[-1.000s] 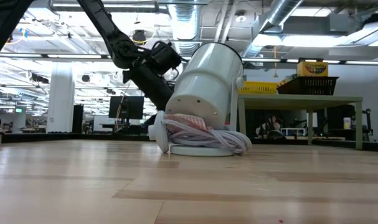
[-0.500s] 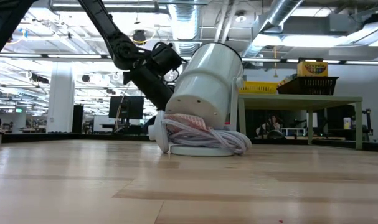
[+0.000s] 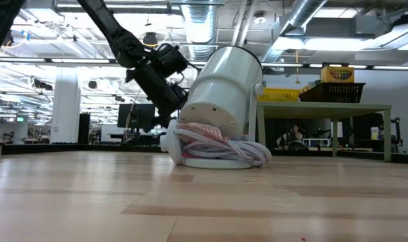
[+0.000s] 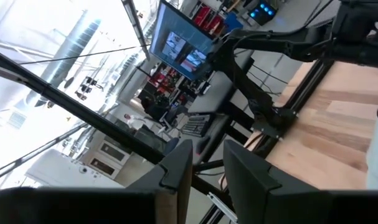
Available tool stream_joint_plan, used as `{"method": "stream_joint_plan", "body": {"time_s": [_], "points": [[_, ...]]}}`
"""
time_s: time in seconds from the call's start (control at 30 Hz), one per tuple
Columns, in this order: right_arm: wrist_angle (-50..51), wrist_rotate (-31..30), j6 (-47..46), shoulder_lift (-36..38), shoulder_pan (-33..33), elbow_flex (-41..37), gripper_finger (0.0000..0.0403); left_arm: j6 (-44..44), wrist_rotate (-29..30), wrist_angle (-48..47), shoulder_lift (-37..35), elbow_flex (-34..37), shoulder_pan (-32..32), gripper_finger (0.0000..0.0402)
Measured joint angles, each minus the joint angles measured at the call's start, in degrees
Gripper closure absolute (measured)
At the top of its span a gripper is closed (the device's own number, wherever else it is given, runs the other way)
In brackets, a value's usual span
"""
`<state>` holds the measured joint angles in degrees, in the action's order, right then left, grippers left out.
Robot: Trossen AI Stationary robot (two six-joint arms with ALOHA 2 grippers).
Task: Pick & Place Office Desk Supplies
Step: Put the red bin on the shelf
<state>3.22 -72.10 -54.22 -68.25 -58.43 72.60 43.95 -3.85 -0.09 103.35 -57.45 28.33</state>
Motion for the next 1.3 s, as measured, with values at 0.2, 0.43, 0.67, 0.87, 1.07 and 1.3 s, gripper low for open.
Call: {"method": "stream_joint_plan", "body": {"time_s": [0.2,0.43,0.67,0.87,1.07,1.3], "points": [[-0.5,0.0,0.8,0.0,0.0,0.0,0.0314,-7.9,-0.7,-3.7,-4.9,0.0,4.3,0.0293],[-0.9,-1.3,0.9,0.0,0.1,0.0,0.0314,-7.7,-0.8,-20.0,-13.4,0.0,2.5,0.0268],[-4.9,-1.7,6.5,0.0,0.1,0.0,0.0314,7.8,8.0,-28.8,-16.9,0.0,-7.1,0.0243],[-9.2,-1.7,12.0,0.0,-0.1,0.0,0.0314,21.4,14.2,-25.4,-15.1,0.1,-12.7,0.023],[-9.6,-1.6,12.4,-0.4,-0.5,0.0,0.0314,30.3,14.5,-20.6,-9.6,0.0,-14.8,0.0234],[-9.8,-1.6,12.3,-0.4,-1.0,0.0,0.0314,36.6,14.4,-11.3,-4.7,0.0,-16.5,0.0243]]}}
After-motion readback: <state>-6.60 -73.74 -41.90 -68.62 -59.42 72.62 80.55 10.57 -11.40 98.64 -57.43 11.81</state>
